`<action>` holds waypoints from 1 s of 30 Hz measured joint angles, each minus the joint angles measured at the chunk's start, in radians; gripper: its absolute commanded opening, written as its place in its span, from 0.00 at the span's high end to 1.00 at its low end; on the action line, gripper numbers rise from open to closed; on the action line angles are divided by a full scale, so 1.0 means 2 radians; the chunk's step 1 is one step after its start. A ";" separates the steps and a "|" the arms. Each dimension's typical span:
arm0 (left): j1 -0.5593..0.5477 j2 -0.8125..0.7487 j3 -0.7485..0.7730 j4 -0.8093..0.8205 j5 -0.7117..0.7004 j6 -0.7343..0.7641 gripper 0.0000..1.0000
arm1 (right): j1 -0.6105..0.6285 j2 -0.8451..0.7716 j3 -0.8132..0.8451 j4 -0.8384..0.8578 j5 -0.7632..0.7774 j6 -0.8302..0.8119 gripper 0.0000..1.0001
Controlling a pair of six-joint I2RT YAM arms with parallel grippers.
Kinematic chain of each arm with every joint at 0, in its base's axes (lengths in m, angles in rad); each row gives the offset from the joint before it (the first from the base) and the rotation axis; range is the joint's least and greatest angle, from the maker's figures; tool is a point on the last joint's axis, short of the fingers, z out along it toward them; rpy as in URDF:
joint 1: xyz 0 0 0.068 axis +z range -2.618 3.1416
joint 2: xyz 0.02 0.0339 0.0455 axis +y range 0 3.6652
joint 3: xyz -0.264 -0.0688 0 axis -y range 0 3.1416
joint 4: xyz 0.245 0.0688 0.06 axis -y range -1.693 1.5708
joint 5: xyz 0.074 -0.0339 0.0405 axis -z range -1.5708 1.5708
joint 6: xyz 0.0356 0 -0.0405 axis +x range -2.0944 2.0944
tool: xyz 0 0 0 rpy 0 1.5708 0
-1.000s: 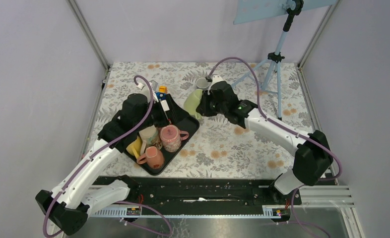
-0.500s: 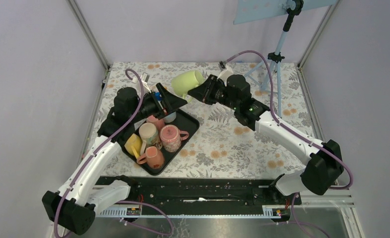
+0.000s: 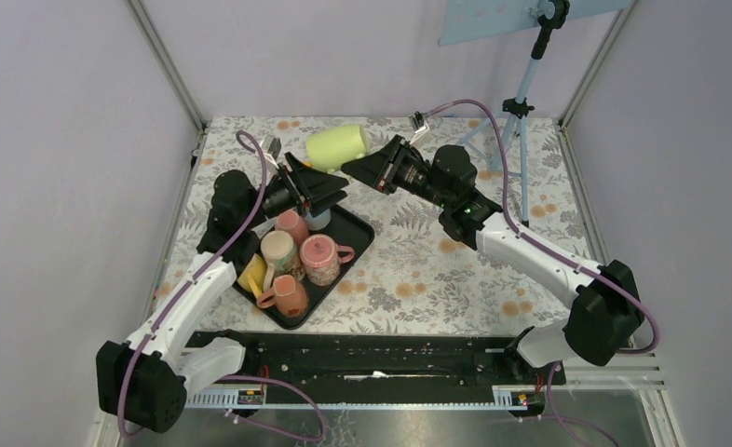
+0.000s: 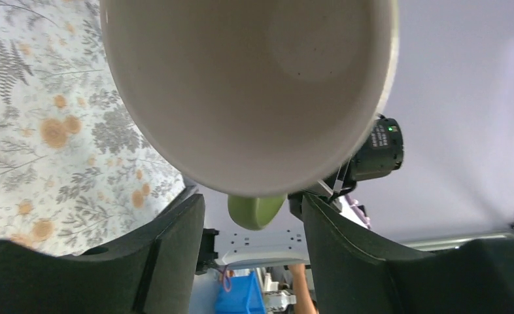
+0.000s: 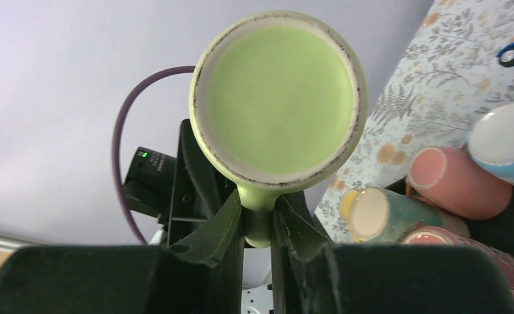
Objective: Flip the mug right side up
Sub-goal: Turn over the cup on the tray, then place the cup at the center of the board.
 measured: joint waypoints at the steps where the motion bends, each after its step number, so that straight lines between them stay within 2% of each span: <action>1: 0.000 0.001 -0.006 0.020 0.004 -0.015 0.43 | 0.000 0.001 -0.001 0.010 -0.004 0.007 1.00; 8: 0.002 0.009 -0.012 0.095 0.010 -0.079 0.61 | 0.000 0.009 -0.011 0.060 -0.017 0.044 1.00; 18: 0.003 0.018 -0.014 0.135 0.010 -0.123 0.74 | -0.001 0.011 -0.020 0.110 -0.016 0.068 1.00; 22: 0.004 0.019 -0.014 0.141 0.011 -0.127 0.85 | -0.001 0.013 -0.024 0.121 -0.015 0.078 1.00; 24: 0.004 0.019 -0.014 0.144 0.011 -0.126 0.99 | -0.001 0.013 -0.027 0.127 -0.015 0.083 1.00; 28: 0.004 0.019 -0.014 0.137 0.011 -0.114 1.00 | 0.000 0.013 -0.032 0.131 -0.012 0.084 1.00; 29: 0.004 0.019 -0.013 0.131 0.011 -0.107 1.00 | 0.000 0.013 -0.034 0.131 -0.011 0.083 0.98; 30: 0.004 0.019 -0.010 0.120 0.011 -0.098 1.00 | 0.000 0.013 -0.035 0.130 -0.010 0.081 0.91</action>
